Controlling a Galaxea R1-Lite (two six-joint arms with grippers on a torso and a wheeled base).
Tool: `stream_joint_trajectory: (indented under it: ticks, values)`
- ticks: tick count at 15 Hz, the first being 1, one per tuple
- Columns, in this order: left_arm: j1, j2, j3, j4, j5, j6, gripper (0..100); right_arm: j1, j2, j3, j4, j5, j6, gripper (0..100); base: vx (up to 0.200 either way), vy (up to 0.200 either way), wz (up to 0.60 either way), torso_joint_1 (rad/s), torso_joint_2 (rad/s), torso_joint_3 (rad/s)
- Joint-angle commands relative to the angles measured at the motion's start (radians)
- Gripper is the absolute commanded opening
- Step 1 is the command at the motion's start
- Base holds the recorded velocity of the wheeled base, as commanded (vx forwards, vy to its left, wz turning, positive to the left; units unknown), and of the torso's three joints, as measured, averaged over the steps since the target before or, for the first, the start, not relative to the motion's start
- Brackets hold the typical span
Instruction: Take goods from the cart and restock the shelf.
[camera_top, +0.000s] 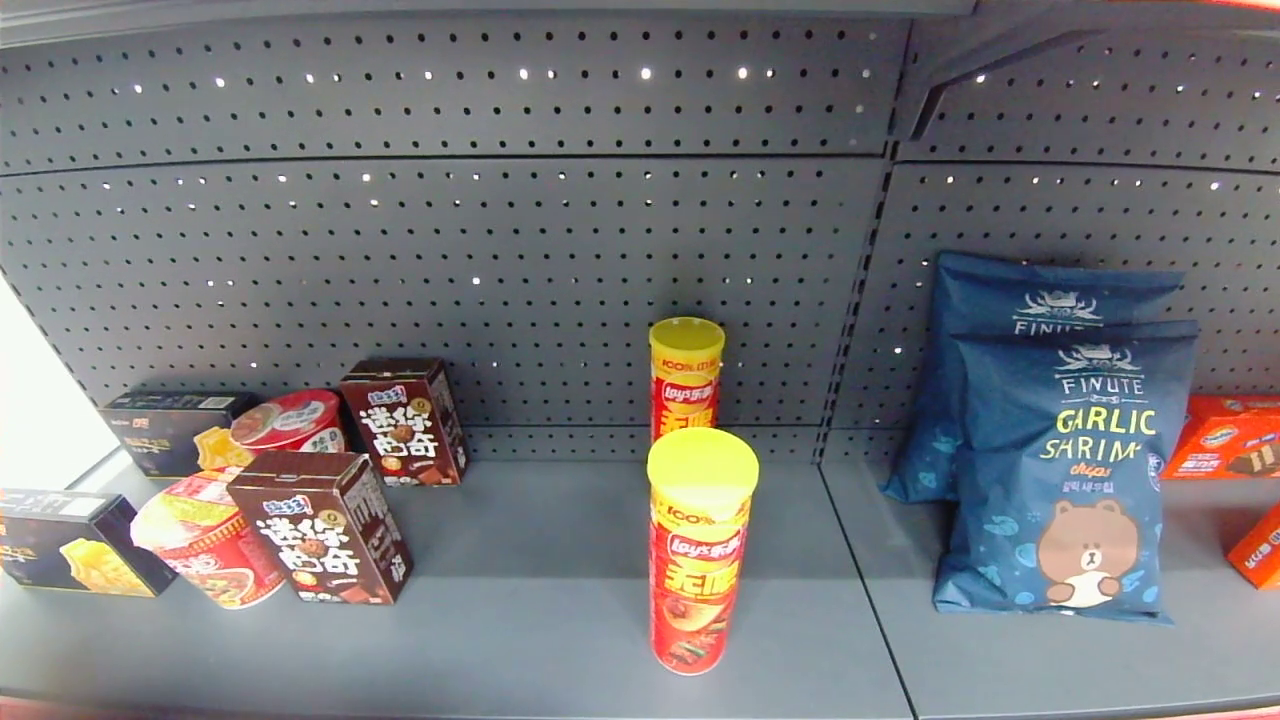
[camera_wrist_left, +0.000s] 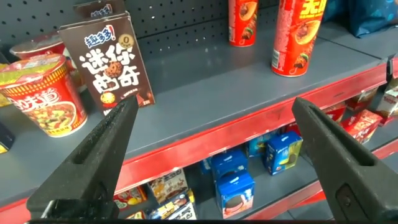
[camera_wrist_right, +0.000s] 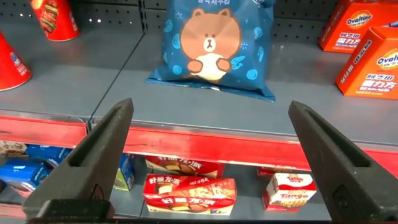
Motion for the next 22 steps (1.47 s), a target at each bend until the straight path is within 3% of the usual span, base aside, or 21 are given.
stream_joint_trajectory:
  ticks: [1,10,11,14,16,20,21,22]
  values:
    - [0.0,0.0,0.0,0.0,-0.001,0.0,100,0.0,0.002,0.0,0.0,-0.001,-0.001,100,0.0,0.0,0.0,0.0,0.0,0.0]
    - [0.0,0.0,0.0,0.003,-0.001,-0.011,100,0.0,0.002,0.0,0.0,-0.008,0.058,100,0.0,0.0,0.0,0.0,0.0,0.0]
    - [0.0,0.0,0.002,-0.003,-0.001,-0.055,100,0.0,0.002,0.002,0.0,-0.015,0.084,100,0.0,0.0,0.0,0.0,0.0,0.0]
    - [0.0,0.0,0.002,-0.003,-0.017,-0.052,100,0.0,0.002,0.005,-0.01,0.119,0.068,100,0.0,0.0,0.0,0.0,0.0,0.0]
    - [0.0,0.0,0.003,-0.005,-0.027,-0.057,100,-0.001,0.002,0.0,0.075,0.125,0.016,100,0.0,0.0,0.0,0.0,0.0,0.0]
    - [0.0,0.0,0.003,-0.005,0.06,-0.075,100,-0.001,0.002,0.005,0.063,0.088,0.039,100,0.0,0.0,0.0,0.0,0.0,0.0]
    - [0.0,0.0,0.003,-0.005,0.065,-0.075,100,-0.014,0.005,0.002,0.066,0.09,0.041,100,0.0,0.0,0.0,0.0,0.0,0.0]
    - [0.0,0.0,0.002,-0.003,0.063,-0.074,100,-0.124,0.005,0.0,0.07,0.09,0.039,100,0.0,0.0,0.0,0.0,0.0,0.0]
